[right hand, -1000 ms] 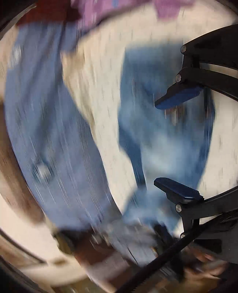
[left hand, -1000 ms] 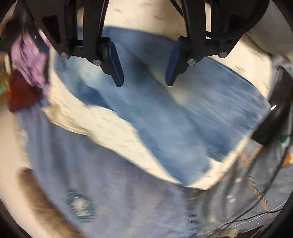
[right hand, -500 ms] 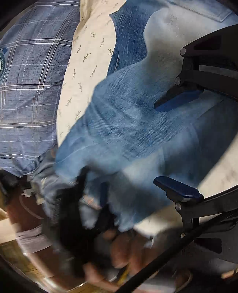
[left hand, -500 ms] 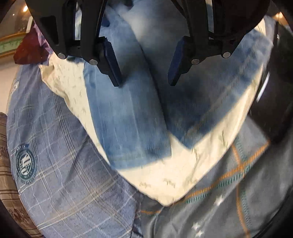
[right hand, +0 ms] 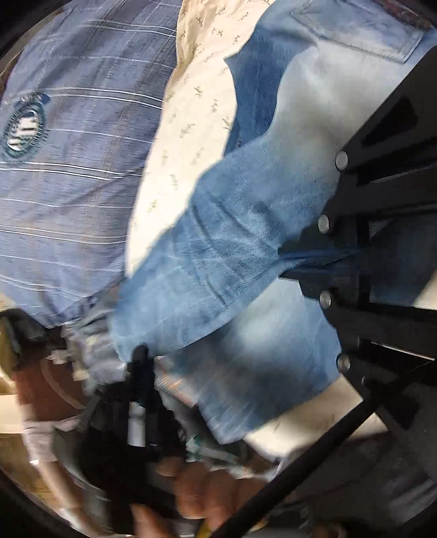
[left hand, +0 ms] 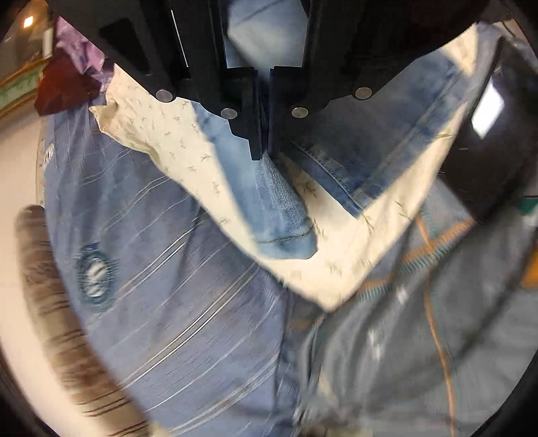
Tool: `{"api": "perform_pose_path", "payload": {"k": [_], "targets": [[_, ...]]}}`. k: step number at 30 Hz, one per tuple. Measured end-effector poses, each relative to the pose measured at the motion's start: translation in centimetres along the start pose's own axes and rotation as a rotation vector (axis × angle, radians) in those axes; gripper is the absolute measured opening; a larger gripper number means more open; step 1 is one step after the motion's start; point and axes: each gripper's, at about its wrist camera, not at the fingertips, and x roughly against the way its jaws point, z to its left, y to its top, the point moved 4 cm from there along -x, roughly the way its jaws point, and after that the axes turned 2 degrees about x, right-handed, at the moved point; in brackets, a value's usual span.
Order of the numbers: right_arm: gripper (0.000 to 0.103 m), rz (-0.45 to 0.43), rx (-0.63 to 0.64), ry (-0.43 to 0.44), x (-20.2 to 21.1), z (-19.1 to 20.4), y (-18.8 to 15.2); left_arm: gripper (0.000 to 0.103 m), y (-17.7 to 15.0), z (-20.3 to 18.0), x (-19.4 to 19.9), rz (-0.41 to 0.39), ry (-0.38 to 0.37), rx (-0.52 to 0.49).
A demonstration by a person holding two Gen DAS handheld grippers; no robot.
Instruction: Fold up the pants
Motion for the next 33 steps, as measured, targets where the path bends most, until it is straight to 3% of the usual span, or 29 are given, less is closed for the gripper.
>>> {"api": "perform_pose_path", "payload": {"k": [5,8,11,14,17,19,21,22,23,24,25,26,29,33], "targets": [[0.003,-0.064,-0.023,0.081,4.8,0.5,-0.1,0.002,-3.7,1.0,5.1,-0.080,-0.005,-0.003],[0.004,0.001,0.008,0.149,4.1,1.1,-1.0,0.002,-6.4,2.3,5.6,-0.076,0.087,0.023],[0.005,0.091,0.015,0.155,2.2,1.4,-2.5,0.001,-7.7,3.6,6.6,-0.041,0.163,0.062],[0.005,0.095,0.017,0.162,2.9,1.5,-2.4,0.002,-10.0,2.4,5.4,-0.056,0.255,0.038],[0.007,0.128,0.008,0.178,2.6,1.4,-2.5,0.003,-10.7,2.3,3.5,-0.032,0.374,0.020],[0.011,0.185,-0.018,0.171,0.7,1.2,-3.7,0.003,-10.0,4.9,6.1,-0.030,0.453,0.010],[0.013,0.213,-0.061,0.187,-0.3,0.8,-4.5,0.005,-9.9,4.3,7.1,-0.032,0.491,-0.016],[0.020,0.210,-0.082,0.203,-0.1,0.7,-4.4,0.007,-9.8,3.8,7.7,-0.047,0.476,-0.022],[0.029,0.212,-0.108,0.251,0.4,0.4,-3.9,0.015,-9.9,3.4,8.6,-0.070,0.436,-0.029],[0.052,0.205,-0.131,0.290,0.9,0.2,-3.6,0.021,-10.3,2.7,9.7,-0.098,0.385,-0.034],[0.067,0.184,-0.159,0.314,1.8,-0.3,-3.1,0.040,-10.6,2.1,10.8,-0.126,0.344,-0.036],[0.070,0.152,-0.186,0.321,3.0,-0.9,-2.7,0.050,-11.0,1.3,12.0,-0.166,0.312,-0.041],[0.070,0.085,-0.269,0.337,6.2,-3.7,-2.2,0.051,-12.2,-1.1,13.9,-0.243,0.276,-0.114],[0.072,-0.030,-0.421,0.246,10.9,-10.2,-2.3,0.050,-15.6,-6.3,12.4,-0.152,0.199,-0.285]]}}
